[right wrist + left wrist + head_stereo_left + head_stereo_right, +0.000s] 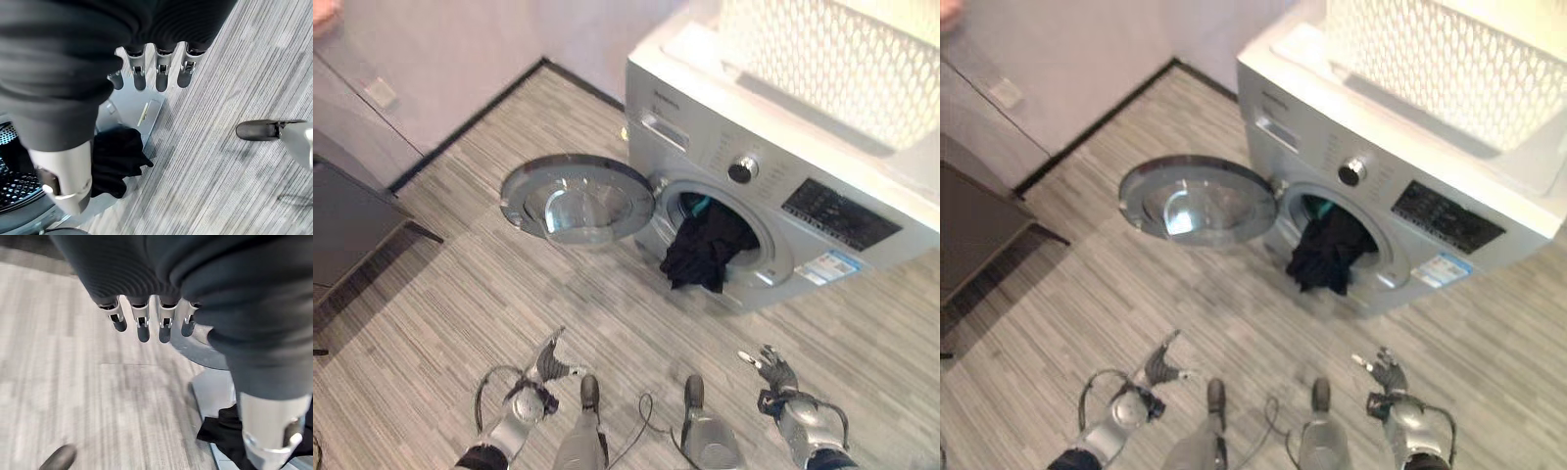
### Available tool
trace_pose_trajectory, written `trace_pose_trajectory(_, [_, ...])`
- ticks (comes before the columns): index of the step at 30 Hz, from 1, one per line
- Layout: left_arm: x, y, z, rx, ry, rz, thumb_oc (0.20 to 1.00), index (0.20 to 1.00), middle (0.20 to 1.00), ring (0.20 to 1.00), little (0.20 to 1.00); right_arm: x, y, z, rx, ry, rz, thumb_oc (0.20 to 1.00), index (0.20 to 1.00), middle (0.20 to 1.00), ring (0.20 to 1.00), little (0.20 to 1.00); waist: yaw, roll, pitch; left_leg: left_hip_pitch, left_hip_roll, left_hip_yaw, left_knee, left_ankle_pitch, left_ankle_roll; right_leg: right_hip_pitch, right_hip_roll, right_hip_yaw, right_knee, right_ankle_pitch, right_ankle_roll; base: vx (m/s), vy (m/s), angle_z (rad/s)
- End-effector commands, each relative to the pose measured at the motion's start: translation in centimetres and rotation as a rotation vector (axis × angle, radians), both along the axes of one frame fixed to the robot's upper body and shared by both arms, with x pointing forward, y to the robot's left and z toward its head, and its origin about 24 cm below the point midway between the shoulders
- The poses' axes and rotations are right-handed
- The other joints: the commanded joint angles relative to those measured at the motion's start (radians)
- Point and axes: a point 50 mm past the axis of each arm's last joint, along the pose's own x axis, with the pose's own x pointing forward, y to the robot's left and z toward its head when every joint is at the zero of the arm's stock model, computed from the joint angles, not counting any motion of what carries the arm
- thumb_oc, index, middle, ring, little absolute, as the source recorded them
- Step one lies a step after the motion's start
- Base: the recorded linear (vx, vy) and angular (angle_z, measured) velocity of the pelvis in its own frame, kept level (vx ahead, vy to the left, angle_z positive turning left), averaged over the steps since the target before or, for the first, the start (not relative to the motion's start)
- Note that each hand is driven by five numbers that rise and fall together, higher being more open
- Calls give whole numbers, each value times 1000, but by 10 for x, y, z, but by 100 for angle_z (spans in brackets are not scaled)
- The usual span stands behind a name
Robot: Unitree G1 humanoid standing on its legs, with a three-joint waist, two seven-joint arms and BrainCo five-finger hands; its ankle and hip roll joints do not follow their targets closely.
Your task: Grab the laundry basket,head to the washer,open it,put in the laundry and shut it.
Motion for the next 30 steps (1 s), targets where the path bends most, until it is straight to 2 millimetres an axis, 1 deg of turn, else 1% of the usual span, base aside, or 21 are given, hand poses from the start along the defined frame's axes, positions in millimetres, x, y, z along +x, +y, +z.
trace_pose_trajectory(1, [12, 1, 6, 21, -39, -46, 1000, 1000, 1000, 1000, 1000, -2, -28, 7, -73, 18, -104, 1000, 1000, 1000, 1000, 1000, 16, -15, -6, 52, -15, 152, 179, -182, -16, -46, -125, -6, 120, -17, 84, 50, 157, 91])
trace_pose_trajectory(2, [12, 1, 6, 21, -39, -46, 1000, 1000, 1000, 1000, 1000, -2, -28, 7, -73, 18, -104, 1000, 1000, 1000, 1000, 1000, 17, -15, -6, 51, -16, 152, 181, -184, -15, -45, -125, -6, 118, -16, 85, 99, 176, 82])
trace_pose_trajectory(4, [4, 10, 2, 50, -16, -34, 1000, 1000, 1000, 1000, 1000, 3, -31, 10, -90, 23, -113, 1000, 1000, 1000, 1000, 1000, 34, -19, -26, 63, -43, 144, 175, -216, 11, -23, -136, -6, 110, 2, 86, 120, 201, 62])
trace_pose_trajectory(5, [2, 13, 2, 69, -6, -45, 1000, 1000, 1000, 1000, 1000, 5, -35, 12, -97, 23, -123, 1000, 1000, 1000, 1000, 1000, 40, -17, -32, 59, -64, 135, 182, -229, 36, -28, -155, 1, 138, 14, 91, 110, 258, 17])
trace_pose_trajectory(6, [1, 16, 3, 77, -3, -50, 1000, 1000, 1000, 1000, 1000, 7, -37, 13, -101, 19, -126, 1000, 1000, 1000, 1000, 1000, 44, -16, -33, 66, -77, 131, 180, -241, 53, -43, -168, 14, 183, 21, 84, 104, 305, 7])
trace_pose_trajectory(7, [-2, 19, 3, 82, 2, -52, 1000, 1000, 1000, 1000, 1000, 7, -42, 15, -117, 34, -140, 1000, 1000, 1000, 1000, 1000, 48, -10, -27, 78, -99, 121, 187, -259, 81, -59, -185, 38, 264, 56, 85, 89, 287, 18])
trace_pose_trajectory(8, [-2, 20, 5, 83, -4, -60, 1000, 1000, 1000, 1000, 1000, 8, -48, 17, -137, 47, -141, 1000, 1000, 1000, 1000, 1000, 51, -2, -18, 87, -113, 114, 189, -267, 101, -80, -191, 70, 336, 66, 75, 65, 279, 16])
trace_pose_trajectory(9, [-1, 23, 8, 86, -12, -61, 1000, 1000, 1000, 1000, 1000, 11, -52, 21, -146, 42, -146, 1000, 1000, 1000, 1000, 1000, 52, 3, -10, 92, -122, 103, 191, -269, 114, -108, -186, 100, 395, 66, 64, 60, 212, 19])
trace_pose_trajectory(10, [0, 26, 10, 91, -21, -60, 1000, 1000, 1000, 1000, 1000, 15, -53, 23, -155, 39, -141, 1000, 1000, 1000, 1000, 1000, 53, 12, 0, 104, -129, 91, 195, -282, 121, -136, -176, 131, 431, 68, 67, 44, 124, 33])
trace_pose_trajectory(11, [0, 29, 12, 92, -25, -56, 1000, 1000, 1000, 1000, 1000, 19, -54, 25, -163, 36, -134, 1000, 1000, 1000, 1000, 1000, 56, 15, 2, 104, -131, 85, 197, -287, 124, -157, -176, 145, 426, 67, 66, 94, 37, 47])
trace_pose_trajectory(12, [4, 31, 18, 82, -54, -45, 1000, 1000, 1000, 1000, 1000, 25, -58, 30, -203, 53, -106, 1000, 1000, 1000, 1000, 1000, 60, 20, 17, 109, -138, 56, 207, -306, 116, -175, -167, 173, 308, 22, 57, 58, -16, 43])
trace_pose_trajectory(13, [4, 31, 18, 82, -54, -44, 1000, 1000, 1000, 1000, 1000, 25, -58, 31, -203, 52, -105, 1000, 1000, 1000, 1000, 1000, 58, 21, 16, 105, -138, 55, 207, -303, 116, -175, -167, 170, 302, 28, 56, 85, -72, 23])
trace_pose_trajectory(14, [6, 33, 20, 87, -64, -40, 1000, 1000, 1000, 1000, 1000, 27, -59, 32, -214, 61, -100, 1000, 1000, 1000, 1000, 1000, 56, 20, 24, 103, -141, 40, 220, -317, 107, -181, -168, 195, 189, 32, 62, 92, -143, 35])
trace_pose_trajectory(15, [9, 31, 22, 83, -77, -38, 1000, 1000, 1000, 1000, 1000, 32, -59, 34, -226, 74, -97, 1000, 1000, 1000, 1000, 1000, 59, 16, 46, 96, -145, 19, 256, -345, 94, -226, -199, 224, 48, 75, 83, 104, -142, 41])
trace_pose_trajectory(17, [10, 30, 23, 79, -84, -41, 1000, 1000, 1000, 1000, 1000, 32, -59, 33, -229, 81, -96, 1000, 1000, 1000, 1000, 1000, 61, 15, 56, 88, -146, 11, 285, -361, 87, -225, -206, 214, -7, 92, 90, 74, -101, 45])
trace_pose_trajectory(21, [10, 30, 23, 79, -84, -41, 1000, 1000, 1000, 1000, 1000, 32, -59, 34, -229, 81, -96, 1000, 1000, 1000, 1000, 1000, 60, 16, 57, 88, -145, 9, 287, -362, 87, -221, -205, 212, -9, 93, 90, 34, -103, 78])
trace_pose_trajectory(22, [18, 17, 28, 53, -113, -90, 1000, 1000, 1000, 1000, 1000, 29, -67, 35, -276, 142, -90, 1000, 1000, 1000, 1000, 1000, 79, -14, 93, 45, -161, -60, 346, -380, 48, -230, -257, 187, 4, 149, 122, 112, -527, 36])
trace_pose_trajectory(23, [19, 11, 30, 30, -128, -112, 1000, 1000, 1000, 1000, 1000, 36, -69, 39, -310, 154, -62, 1000, 1000, 1000, 1000, 1000, 84, -14, 100, 15, -142, -75, 339, -364, 34, -254, -253, 171, 33, 159, 125, 113, -530, 44])
trace_pose_trajectory(24, [19, 10, 30, 30, -128, -112, 1000, 1000, 1000, 1000, 1000, 36, -69, 40, -311, 154, -62, 1000, 1000, 1000, 1000, 1000, 82, -13, 98, 13, -141, -77, 339, -363, 34, -256, -252, 170, 35, 158, 125, 7, -255, 76])
trace_pose_trajectory(27, [24, 3, 37, 4, -165, -141, 1000, 1000, 1000, 1000, 1000, 55, -74, 55, -361, 125, -57, 1000, 1000, 1000, 1000, 1000, 94, 11, 129, -33, -107, -104, 300, -316, 9, -294, -236, 128, 74, 137, 118, -44, -162, 78])
trace_pose_trajectory(30, [26, -6, 43, -30, -193, -169, 1000, 1000, 1000, 1000, 1000, 72, -80, 73, -404, 96, -65, 1000, 1000, 1000, 1000, 1000, 101, 38, 165, -71, -87, -110, 258, -275, -3, -329, -229, 104, 85, 125, 113, -45, -106, 26])
